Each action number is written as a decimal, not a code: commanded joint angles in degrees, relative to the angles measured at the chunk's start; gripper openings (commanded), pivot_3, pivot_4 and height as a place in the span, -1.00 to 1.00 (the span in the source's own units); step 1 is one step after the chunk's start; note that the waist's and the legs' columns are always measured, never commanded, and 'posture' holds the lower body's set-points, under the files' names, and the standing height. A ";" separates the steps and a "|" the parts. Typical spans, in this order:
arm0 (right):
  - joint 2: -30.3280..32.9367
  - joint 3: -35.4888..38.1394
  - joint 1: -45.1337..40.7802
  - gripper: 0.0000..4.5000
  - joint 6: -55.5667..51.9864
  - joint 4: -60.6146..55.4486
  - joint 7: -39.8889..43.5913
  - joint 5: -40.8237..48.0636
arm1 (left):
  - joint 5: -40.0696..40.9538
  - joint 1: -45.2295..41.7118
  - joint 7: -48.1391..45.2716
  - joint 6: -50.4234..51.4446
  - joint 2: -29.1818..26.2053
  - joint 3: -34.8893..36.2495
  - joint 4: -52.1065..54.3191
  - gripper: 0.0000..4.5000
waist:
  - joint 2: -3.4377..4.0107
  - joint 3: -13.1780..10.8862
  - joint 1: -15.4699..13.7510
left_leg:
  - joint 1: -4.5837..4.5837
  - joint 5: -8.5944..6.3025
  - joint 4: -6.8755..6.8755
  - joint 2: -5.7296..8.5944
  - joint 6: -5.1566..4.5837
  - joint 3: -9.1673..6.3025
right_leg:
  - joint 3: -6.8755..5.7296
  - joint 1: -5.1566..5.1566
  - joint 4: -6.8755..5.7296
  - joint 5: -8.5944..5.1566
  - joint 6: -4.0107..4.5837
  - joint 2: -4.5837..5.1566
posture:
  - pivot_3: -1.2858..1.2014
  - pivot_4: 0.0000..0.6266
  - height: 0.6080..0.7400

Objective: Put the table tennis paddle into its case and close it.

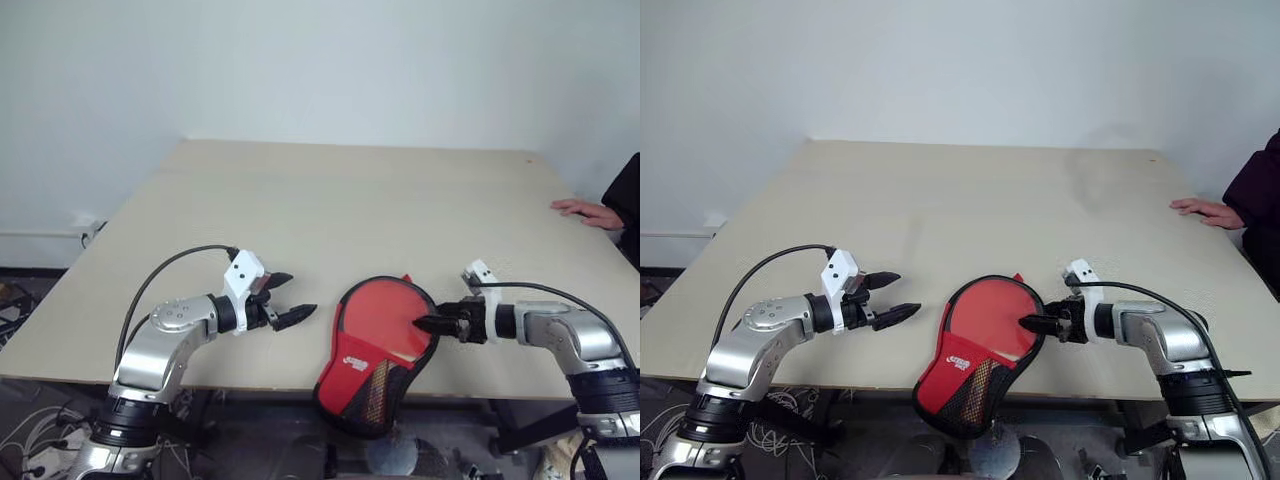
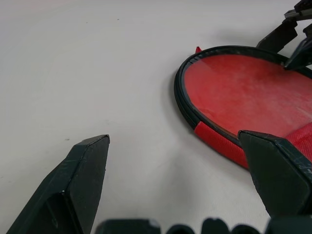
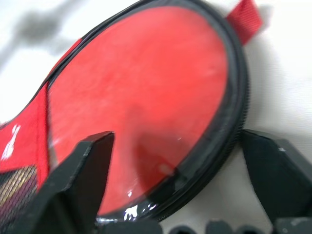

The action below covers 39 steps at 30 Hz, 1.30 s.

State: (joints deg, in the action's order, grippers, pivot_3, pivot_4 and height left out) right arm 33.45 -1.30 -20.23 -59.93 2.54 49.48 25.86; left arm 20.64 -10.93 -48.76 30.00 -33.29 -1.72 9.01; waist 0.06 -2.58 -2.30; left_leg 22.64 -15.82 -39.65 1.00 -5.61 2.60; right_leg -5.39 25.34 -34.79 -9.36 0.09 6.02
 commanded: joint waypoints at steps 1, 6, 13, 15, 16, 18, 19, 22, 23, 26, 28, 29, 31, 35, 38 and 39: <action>-0.20 0.81 -1.22 0.35 -1.45 0.61 -1.13 0.88 | 0.48 -0.41 0.64 -0.58 0.14 0.83 2.18 1.00 | 0.00 0.00 0.14 | 0.00 0.00 0.00 0.00 0.00 0.00 | 0.00 -0.01 0.00 0.00 0.00 0.00 | 0.03 -1.00 0.84; -1.00 2.27 -2.22 -0.26 -4.48 1.15 -1.16 3.09 | 0.46 -0.13 1.15 -0.75 0.29 0.66 2.14 1.00 | 0.00 0.00 0.16 | 0.03 -0.01 0.01 0.00 0.01 -0.01 | 0.00 0.03 0.00 0.00 0.00 0.00 | 0.03 -1.00 0.84; -1.81 4.60 -3.92 -0.98 -7.76 1.56 -1.88 5.31 | 0.24 0.09 1.50 -0.92 0.68 0.29 2.00 1.00 | 0.01 0.00 0.38 | 0.07 -0.10 0.07 0.00 0.08 -0.04 | 0.00 0.03 -0.04 0.02 0.00 -0.08 | 0.03 -1.00 0.84; -1.91 5.16 -4.62 -0.99 -8.30 1.82 -2.23 5.74 | 0.23 0.08 1.55 -0.93 0.73 0.25 1.97 1.00 | 0.01 0.00 0.38 | 0.07 -0.10 0.08 0.00 0.08 -0.04 | 0.00 0.03 -0.04 0.02 0.00 -0.09 | 0.03 -1.00 0.84; -1.74 5.73 -5.93 -0.99 -8.44 2.49 -2.09 6.12 | 0.15 0.07 1.56 -1.01 0.79 0.17 1.84 1.00 | 0.01 -0.01 0.38 | 0.07 -0.10 0.08 0.00 0.08 -0.04 | 0.00 0.02 -0.03 0.02 0.01 -0.09 | 0.03 -1.00 0.84; -1.26 6.59 -8.35 -0.99 -8.47 3.53 -1.24 6.93 | 0.00 0.01 1.62 -1.18 0.92 0.03 1.59 1.00 | 0.05 -0.03 0.38 | 0.07 -0.10 0.07 0.00 0.07 -0.01 | 0.01 0.02 -0.03 0.02 0.01 -0.09 | 0.03 -1.00 0.84; -0.96 6.85 -9.47 -0.99 -8.59 3.86 -0.86 7.34 | -0.01 -0.02 1.64 -1.20 0.99 0.00 1.50 1.00 | 0.07 -0.04 0.39 | 0.07 -0.09 0.07 0.00 0.07 0.00 | 0.01 0.02 -0.02 0.02 0.01 -0.09 | 0.03 -1.00 0.84; 0.25 7.04 -13.85 -0.99 -8.17 6.27 0.20 7.83 | -0.26 -0.24 1.66 -1.42 1.28 -0.13 0.96 1.00 | 0.09 -0.05 0.38 | 0.07 -0.08 0.02 0.00 0.04 0.02 | 0.02 0.01 -0.03 0.02 0.01 -0.08 | 0.03 -1.00 0.84; 0.63 6.96 -15.58 -0.99 -7.86 7.43 0.56 7.71 | -0.35 -0.31 1.65 -1.50 1.36 -0.19 0.77 1.00 | 0.09 -0.05 0.38 | 0.07 -0.08 0.01 0.00 0.04 0.02 | 0.02 0.02 -0.03 0.02 0.01 -0.08 | 0.03 -1.00 0.84; 0.81 6.05 -21.94 -0.99 -7.15 12.15 0.86 6.82 | -0.60 -0.38 1.62 -1.70 1.52 -0.28 0.21 1.00 | 0.09 -0.06 0.35 | 0.08 -0.07 -0.01 0.01 0.03 0.01 | 0.02 0.03 -0.03 0.02 0.01 -0.08 | 0.03 -1.00 0.84; 0.61 5.45 -25.10 -0.99 -6.66 14.91 0.88 6.18 | -0.71 -0.38 1.59 -1.80 1.62 -0.28 -0.03 1.00 | 0.11 -0.07 0.38 | 0.10 -0.07 -0.01 0.01 0.03 0.03 | 0.04 0.04 -0.03 0.02 0.01 -0.08 | 0.03 -1.00 0.84; 0.40 5.19 -26.55 -0.99 -6.17 16.54 0.93 5.75 | -0.77 -0.49 1.58 -1.84 1.67 -0.31 -0.21 1.00 | 0.11 -0.07 0.39 | 0.12 -0.07 -0.01 0.01 0.03 0.03 | 0.04 0.06 -0.03 0.03 0.03 -0.08 | 0.03 -1.00 0.84; -1.75 5.28 -33.40 -0.99 -2.64 25.29 -1.47 3.22 | -0.88 -0.52 1.77 -1.91 1.86 -0.43 -0.38 1.00 | 0.12 -0.07 0.42 | 0.12 -0.07 0.00 0.01 0.04 0.02 | 0.03 0.06 -0.04 0.05 0.05 -0.09 | 0.03 -1.00 0.84; -4.26 4.05 -41.73 -0.99 5.12 38.45 -3.91 -1.79 | -0.90 -0.72 2.01 -1.99 1.94 -0.58 -0.60 1.00 | 0.16 -0.10 0.82 | 0.14 -0.07 0.02 0.02 0.05 0.06 | 0.08 0.12 -0.09 0.08 0.09 -0.13 | 0.03 -1.00 0.84; -5.68 2.32 -45.70 -0.99 12.66 47.78 -4.64 -6.24 | -0.78 -0.64 2.15 -1.98 1.83 -0.55 -0.40 1.00 | 0.17 -0.10 0.89 | 0.16 -0.07 0.06 0.04 0.05 0.05 | 0.08 0.12 -0.09 0.09 0.08 -0.15 | 0.03 -1.00 0.84; -6.27 2.07 -46.81 -0.99 16.62 51.81 -6.11 -8.03 | -0.69 -0.58 2.19 -1.90 1.75 -0.44 -0.24 1.00 | 0.17 -0.10 0.93 | 0.18 -0.06 0.06 0.05 0.05 0.05 | 0.08 0.13 -0.08 0.10 0.07 -0.16 | 0.03 -1.00 0.84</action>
State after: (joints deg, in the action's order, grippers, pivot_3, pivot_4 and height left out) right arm 27.13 0.13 -63.75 -50.65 49.83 45.10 20.47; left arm 19.94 -10.65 -46.78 28.80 -31.18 -3.09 7.36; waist 0.23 -2.68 -1.37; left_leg 22.81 -15.88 -39.59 1.06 -5.56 2.65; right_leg -5.29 25.46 -34.87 -9.26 0.15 5.86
